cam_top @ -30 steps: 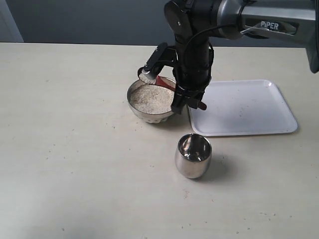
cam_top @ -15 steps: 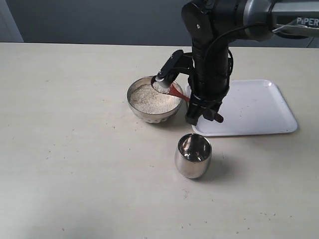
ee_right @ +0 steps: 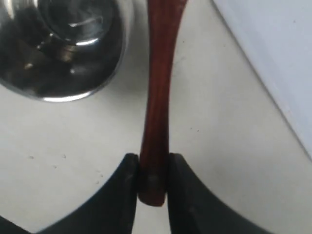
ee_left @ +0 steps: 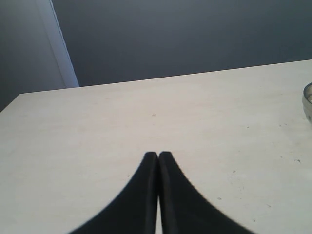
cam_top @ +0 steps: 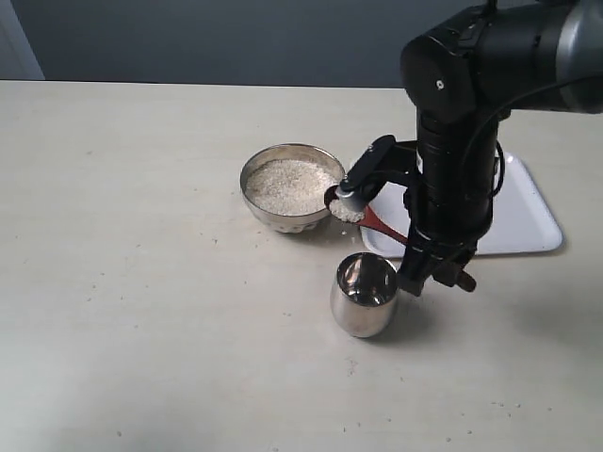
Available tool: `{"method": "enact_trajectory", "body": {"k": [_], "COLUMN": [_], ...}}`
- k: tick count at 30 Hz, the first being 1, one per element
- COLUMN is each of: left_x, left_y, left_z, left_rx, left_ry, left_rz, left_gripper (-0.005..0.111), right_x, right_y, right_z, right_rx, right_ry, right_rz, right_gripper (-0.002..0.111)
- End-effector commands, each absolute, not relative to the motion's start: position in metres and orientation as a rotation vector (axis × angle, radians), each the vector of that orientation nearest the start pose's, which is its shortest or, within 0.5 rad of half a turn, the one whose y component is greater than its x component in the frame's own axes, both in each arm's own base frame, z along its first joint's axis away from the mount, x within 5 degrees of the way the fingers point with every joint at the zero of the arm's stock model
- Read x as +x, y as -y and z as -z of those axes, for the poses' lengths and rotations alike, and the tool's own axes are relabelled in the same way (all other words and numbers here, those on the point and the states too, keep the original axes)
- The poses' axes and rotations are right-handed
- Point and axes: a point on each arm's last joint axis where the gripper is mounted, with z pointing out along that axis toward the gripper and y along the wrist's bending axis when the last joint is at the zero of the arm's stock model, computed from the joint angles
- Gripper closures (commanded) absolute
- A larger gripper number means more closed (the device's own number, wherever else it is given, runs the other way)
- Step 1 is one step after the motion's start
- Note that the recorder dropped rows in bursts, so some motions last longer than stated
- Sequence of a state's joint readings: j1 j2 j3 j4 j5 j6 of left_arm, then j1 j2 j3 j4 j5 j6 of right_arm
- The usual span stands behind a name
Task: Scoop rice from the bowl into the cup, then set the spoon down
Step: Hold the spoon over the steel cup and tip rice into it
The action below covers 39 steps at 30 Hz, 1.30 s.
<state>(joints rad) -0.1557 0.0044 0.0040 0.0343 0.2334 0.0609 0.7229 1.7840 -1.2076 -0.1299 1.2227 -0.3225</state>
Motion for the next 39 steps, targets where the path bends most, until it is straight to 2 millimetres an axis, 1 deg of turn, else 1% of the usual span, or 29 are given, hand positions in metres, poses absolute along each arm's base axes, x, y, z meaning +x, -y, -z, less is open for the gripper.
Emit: {"method": "enact_trajectory", "body": {"k": [1,2,3,8,10,19,23,25,28,32,37,38,39], "left_x": [0.055,0.055,0.055,0.055,0.055,0.055,0.055,0.055,0.055,0.055,0.055,0.055,0.055], "left_y": [0.008,0.008,0.008,0.008,0.008,0.008,0.008,0.008,0.008,0.008,0.008,0.008,0.008], "left_z": [-0.192,-0.192,-0.192,-0.192,-0.192,-0.192,-0.192,-0.192,-0.192,-0.192,-0.192,-0.192,-0.192], "left_rx": [0.210,0.210,0.210,0.210,0.210,0.210,0.210,0.210,0.210,0.210,0.210,0.210,0.210], "left_ry": [-1.703,-1.703,-1.703,-1.703,-1.703,-1.703,-1.703,-1.703,-1.703,-1.703,-1.703,-1.703,-1.703], "left_rz": [0.043,0.043,0.043,0.043,0.043,0.043,0.043,0.043,0.043,0.043,0.043,0.043,0.043], "left_gripper": [0.106,0.106,0.106,0.106,0.106,0.106,0.106,0.106,0.106,0.106,0.106,0.106,0.106], "right_x": [0.231,0.228,0.221,0.201,0.197,0.197,0.193,0.191,0.192,0.190,0.190,0.190,0.188], "right_y": [-0.190,-0.189,-0.186,-0.174,-0.170,-0.170,-0.174,-0.177,-0.178,-0.180,-0.181,-0.182,-0.185], "right_z": [-0.216,-0.216,-0.213,-0.196,-0.193,-0.196,-0.196,-0.197,-0.198,-0.198,-0.199,-0.199,-0.200], "right_rx": [-1.638,-1.629,-1.623,-1.652,-1.660,-1.665,-1.752,-1.785,-1.788,-1.806,-1.780,-1.777,-1.786], "right_ry": [-2.783,-2.794,-2.820,-2.914,-2.928,-2.908,-2.834,-2.790,-2.732,-2.705,-2.703,-2.692,-2.642], "right_rz": [0.179,0.167,0.139,0.110,0.117,0.131,0.224,0.298,0.432,0.461,0.492,0.512,0.578], "right_gripper": [0.109,0.109,0.109,0.109,0.109,0.109,0.109,0.109,0.109,0.109,0.109,0.109,0.109]}}
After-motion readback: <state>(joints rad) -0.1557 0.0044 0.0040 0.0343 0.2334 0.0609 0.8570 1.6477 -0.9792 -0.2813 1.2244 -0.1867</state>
